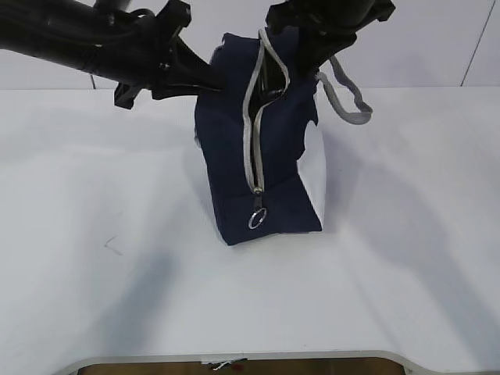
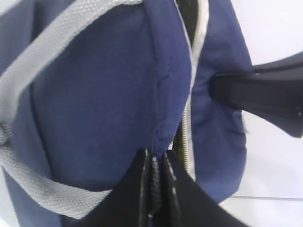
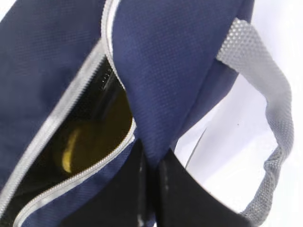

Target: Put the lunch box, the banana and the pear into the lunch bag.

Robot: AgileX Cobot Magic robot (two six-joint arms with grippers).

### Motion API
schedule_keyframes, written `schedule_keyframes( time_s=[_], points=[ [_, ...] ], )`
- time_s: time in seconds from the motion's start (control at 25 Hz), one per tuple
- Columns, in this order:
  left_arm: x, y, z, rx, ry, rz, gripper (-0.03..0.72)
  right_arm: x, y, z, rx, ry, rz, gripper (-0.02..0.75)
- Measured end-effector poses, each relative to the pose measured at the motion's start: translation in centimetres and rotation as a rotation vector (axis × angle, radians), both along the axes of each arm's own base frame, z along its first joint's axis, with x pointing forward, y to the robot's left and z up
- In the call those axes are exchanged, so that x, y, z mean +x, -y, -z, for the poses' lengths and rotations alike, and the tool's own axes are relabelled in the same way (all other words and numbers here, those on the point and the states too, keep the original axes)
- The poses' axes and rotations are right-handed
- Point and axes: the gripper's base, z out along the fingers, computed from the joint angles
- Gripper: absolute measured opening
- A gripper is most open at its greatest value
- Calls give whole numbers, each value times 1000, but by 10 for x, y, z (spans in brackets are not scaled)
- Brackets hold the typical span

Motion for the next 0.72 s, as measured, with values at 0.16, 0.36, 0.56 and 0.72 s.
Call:
schedule_keyframes(
  time_s=[0.16, 0.36, 0.56, 0.72],
  points=[
    [0, 6, 0, 8, 23, -15, 15, 0, 0, 0, -6, 2, 1, 13],
    [1, 6, 0, 12, 31, -27, 17, 0, 0, 0, 6, -5, 28, 27],
    [1, 5, 0, 18, 44, -27, 94, 1, 0, -1, 20, -2, 50, 250],
    [1, 5, 0, 21, 57, -20, 200, 1, 0, -1, 31, -3, 71, 479]
  ],
)
